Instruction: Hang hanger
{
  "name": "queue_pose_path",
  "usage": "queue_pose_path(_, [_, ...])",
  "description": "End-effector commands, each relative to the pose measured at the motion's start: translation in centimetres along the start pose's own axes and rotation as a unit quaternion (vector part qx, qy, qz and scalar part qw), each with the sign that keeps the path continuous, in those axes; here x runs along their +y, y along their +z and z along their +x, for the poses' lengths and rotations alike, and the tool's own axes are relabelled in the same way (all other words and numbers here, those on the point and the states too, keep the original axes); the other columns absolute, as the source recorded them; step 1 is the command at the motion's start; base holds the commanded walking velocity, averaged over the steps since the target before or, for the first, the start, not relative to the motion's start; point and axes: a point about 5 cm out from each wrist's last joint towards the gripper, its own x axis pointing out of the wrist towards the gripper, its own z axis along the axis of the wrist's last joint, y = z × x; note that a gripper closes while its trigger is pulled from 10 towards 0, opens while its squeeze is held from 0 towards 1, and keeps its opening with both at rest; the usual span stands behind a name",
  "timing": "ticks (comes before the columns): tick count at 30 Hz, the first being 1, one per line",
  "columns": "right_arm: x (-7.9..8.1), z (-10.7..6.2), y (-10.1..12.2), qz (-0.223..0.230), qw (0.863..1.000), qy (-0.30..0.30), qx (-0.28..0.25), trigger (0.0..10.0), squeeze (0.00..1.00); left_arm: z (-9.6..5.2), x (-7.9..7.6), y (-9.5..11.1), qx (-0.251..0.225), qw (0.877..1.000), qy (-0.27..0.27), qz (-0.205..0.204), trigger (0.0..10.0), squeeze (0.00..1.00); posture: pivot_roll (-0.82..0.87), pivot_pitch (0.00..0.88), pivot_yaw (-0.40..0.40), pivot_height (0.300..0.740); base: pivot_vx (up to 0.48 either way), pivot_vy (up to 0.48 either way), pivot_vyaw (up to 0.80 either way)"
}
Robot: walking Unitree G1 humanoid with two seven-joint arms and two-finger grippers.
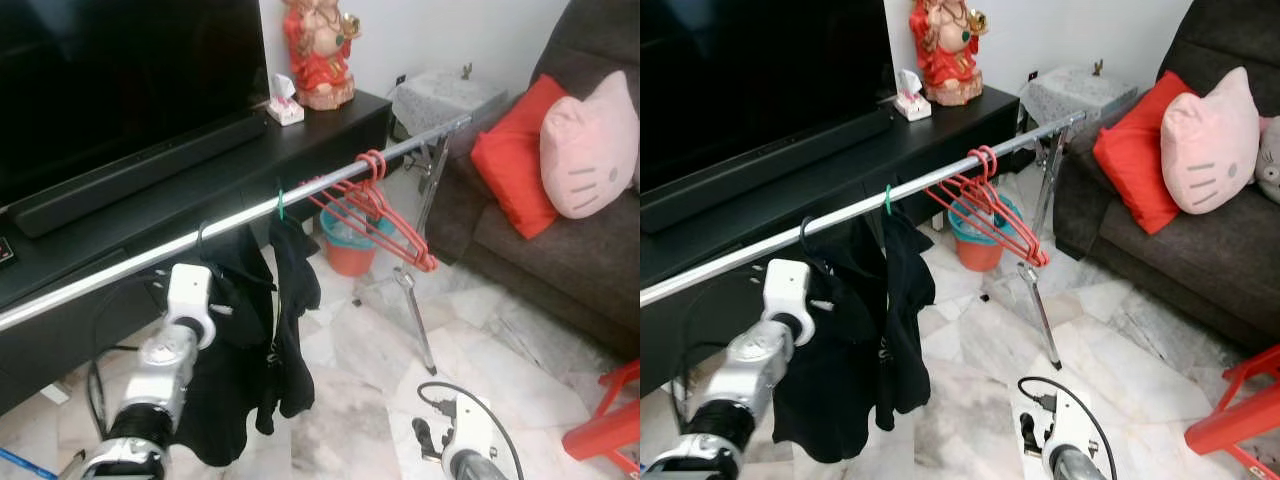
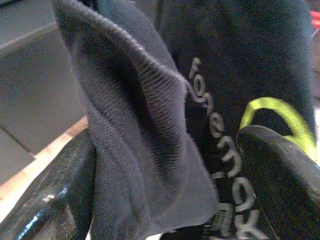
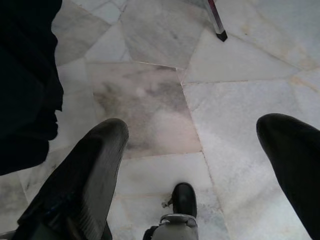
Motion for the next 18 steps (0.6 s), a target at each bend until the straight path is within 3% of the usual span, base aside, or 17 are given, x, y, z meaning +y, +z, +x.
queue_pose_path(1, [-0.02,-0.03,-0.18,0.0,1.0,0.001,0.005,10.0,0.0,0.58,-0.01,0.97,-0.007,1.0,0.001,0.007,10.0,0.0,-0.03,0.0,0.01,0.74,0.0,0.0,0.0])
queue_pose_path(11, [-0.03,-0.03,-0.19,0.0,1.0,0.002,0.005,10.0,0.0,1.41,0.17,1.66,-0.004,0.999,0.04,0.02,10.0,0.0,-0.03,0.0,0.011,0.74,0.0,0.0,0.0])
queue_pose_path(12, [-0.03,-0.03,-0.19,0.0,1.0,0.002,0.005,10.0,0.0,1.44,0.15,1.65,-0.004,0.999,0.041,0.024,3.7,0.0,-0.03,0.0,0.011,0.74,0.0,0.0,0.0])
queue_pose_path(13, [-0.03,-0.03,-0.19,0.0,1.0,0.002,0.005,10.0,0.0,1.46,0.14,1.63,-0.004,0.999,0.042,0.026,3.7,0.0,-0.03,0.0,0.01,0.74,0.0,0.0,0.0])
queue_pose_path(14, [-0.03,-0.03,-0.2,0.0,1.0,0.002,0.005,10.0,0.0,1.47,0.13,1.59,-0.003,0.999,0.043,0.025,0.0,0.0,-0.03,0.0,0.009,0.74,0.0,0.0,0.0])
queue_pose_path(18, [-0.01,-0.03,-0.21,0.0,1.0,0.002,0.006,10.0,0.0,1.56,0.1,1.28,0.003,0.998,0.053,0.026,0.0,0.0,-0.03,0.0,0.01,0.74,0.0,0.0,0.0])
